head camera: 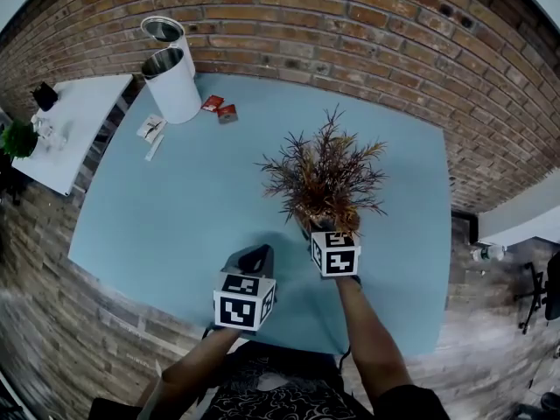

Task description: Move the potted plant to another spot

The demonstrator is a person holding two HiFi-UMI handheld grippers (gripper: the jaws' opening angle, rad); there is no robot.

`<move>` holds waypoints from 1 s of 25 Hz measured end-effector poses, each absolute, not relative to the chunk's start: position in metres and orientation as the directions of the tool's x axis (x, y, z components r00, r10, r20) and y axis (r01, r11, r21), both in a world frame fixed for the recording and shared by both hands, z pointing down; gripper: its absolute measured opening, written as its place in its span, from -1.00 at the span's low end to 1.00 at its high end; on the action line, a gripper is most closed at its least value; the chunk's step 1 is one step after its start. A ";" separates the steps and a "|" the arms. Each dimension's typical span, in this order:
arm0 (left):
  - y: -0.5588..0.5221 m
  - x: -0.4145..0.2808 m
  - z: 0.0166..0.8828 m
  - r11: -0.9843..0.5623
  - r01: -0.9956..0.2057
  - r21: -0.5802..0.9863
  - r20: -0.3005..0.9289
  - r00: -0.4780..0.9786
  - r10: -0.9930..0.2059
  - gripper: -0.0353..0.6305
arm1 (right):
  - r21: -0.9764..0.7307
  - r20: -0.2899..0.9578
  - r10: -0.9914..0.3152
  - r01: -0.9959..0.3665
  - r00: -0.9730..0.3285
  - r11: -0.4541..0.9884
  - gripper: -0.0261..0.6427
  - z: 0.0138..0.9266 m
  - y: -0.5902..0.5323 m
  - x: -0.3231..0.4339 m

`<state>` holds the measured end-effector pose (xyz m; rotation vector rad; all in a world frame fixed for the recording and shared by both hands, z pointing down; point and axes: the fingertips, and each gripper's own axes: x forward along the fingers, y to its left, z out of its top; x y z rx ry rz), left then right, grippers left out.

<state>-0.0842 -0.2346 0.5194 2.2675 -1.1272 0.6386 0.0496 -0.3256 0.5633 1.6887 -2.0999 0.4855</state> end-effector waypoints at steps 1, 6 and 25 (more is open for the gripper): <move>-0.234 -0.084 0.519 -0.519 -0.820 0.241 0.611 0.543 -0.575 -0.89 | -0.018 0.514 -0.838 -0.979 -0.185 0.205 0.45 0.564 -0.325 0.050; -0.232 -0.086 0.518 -0.520 -0.822 0.233 0.609 0.540 -0.581 -0.89 | -0.015 0.517 -0.839 -0.982 -0.171 0.191 0.46 0.562 -0.323 0.050; -0.206 -0.078 0.519 -0.493 -0.838 0.234 0.610 0.521 -0.597 -0.89 | -0.018 0.522 -0.828 -0.973 -0.206 0.231 0.46 0.563 -0.287 0.043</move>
